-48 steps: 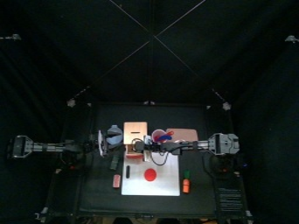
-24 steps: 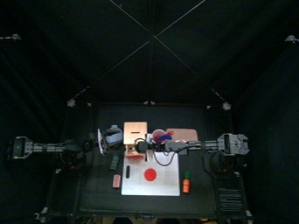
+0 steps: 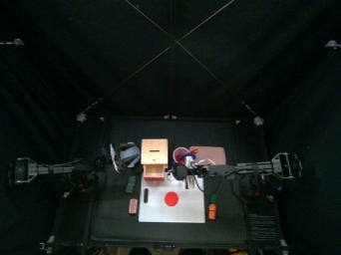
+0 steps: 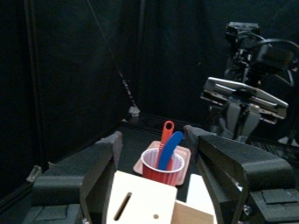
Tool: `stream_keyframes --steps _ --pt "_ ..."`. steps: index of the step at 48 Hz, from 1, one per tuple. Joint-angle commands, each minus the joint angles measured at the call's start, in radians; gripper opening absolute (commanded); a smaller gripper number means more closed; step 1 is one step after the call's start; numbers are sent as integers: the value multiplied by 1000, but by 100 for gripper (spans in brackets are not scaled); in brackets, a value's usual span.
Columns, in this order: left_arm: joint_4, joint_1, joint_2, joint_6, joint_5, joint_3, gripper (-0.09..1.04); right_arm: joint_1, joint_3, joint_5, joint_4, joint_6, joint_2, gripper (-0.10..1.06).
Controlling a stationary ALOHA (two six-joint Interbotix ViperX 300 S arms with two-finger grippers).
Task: Get the cutter from the drawer then cut the dough then place the extra dough in the bowl
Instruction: Place the cutter on the board
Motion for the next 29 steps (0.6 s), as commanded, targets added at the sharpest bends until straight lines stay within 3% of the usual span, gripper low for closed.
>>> stream_keyframes --steps 1,15,29 --pt "2 15 8 3 -11 -51 94 8 86 -64 32 0 -57 44" --pt "3 31 51 3 -11 -110 94 -2 273 -278 35 -5 -58 44" --pt "2 31 104 3 -11 -130 94 -11 337 -313 35 -6 -69 46"
